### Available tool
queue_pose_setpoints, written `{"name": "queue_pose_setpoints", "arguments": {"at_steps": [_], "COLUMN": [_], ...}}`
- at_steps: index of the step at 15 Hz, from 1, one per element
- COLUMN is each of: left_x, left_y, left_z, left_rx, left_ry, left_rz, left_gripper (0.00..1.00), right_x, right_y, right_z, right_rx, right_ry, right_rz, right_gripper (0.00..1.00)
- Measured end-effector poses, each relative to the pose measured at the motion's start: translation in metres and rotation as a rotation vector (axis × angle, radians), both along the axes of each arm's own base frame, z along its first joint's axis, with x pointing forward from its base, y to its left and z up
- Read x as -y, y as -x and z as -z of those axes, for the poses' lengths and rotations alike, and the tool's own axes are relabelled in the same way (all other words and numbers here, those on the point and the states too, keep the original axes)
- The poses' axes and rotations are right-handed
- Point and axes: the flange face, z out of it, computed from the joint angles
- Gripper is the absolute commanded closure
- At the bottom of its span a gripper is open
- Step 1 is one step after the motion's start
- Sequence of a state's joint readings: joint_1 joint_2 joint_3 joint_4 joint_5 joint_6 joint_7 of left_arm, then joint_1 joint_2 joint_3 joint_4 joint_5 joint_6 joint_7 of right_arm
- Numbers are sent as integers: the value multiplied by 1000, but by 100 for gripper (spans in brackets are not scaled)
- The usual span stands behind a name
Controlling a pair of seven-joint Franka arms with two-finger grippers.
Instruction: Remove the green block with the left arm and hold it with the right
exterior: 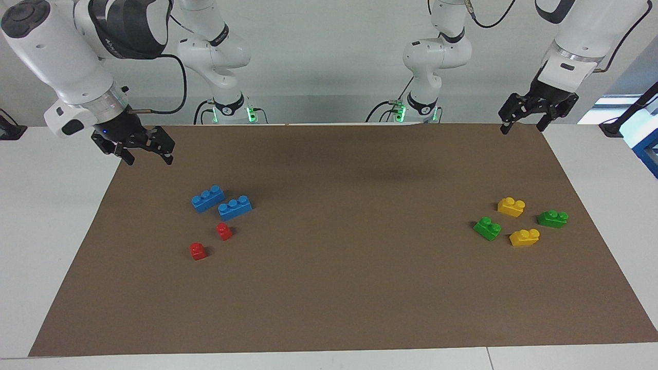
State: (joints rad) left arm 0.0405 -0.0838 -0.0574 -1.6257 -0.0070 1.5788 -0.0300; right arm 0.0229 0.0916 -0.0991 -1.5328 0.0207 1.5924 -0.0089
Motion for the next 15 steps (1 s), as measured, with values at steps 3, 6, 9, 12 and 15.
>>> {"name": "queue_pose_setpoints", "arguments": {"at_steps": [3,6,9,12,15], "left_x": [0,0,0,0,0], "left_y": [0,0,0,0,0], "left_z": [0,0,0,0,0], "left_rx": [0,0,0,0,0], "left_ry": [0,0,0,0,0], "left_rz": [0,0,0,0,0], "left_gripper": [0,0,0,0,0], "right_x": [2,5,6,6,6], "right_y": [-3,-4,-4,-4,-4], "right_z": [-3,-4,-4,-4,-4], "right_rx": [28,42,42,42,42], "right_ry": [27,41,42,42,42], "right_rz": [16,19,20,20,20], "right_gripper": [0,0,0,0,0]}}
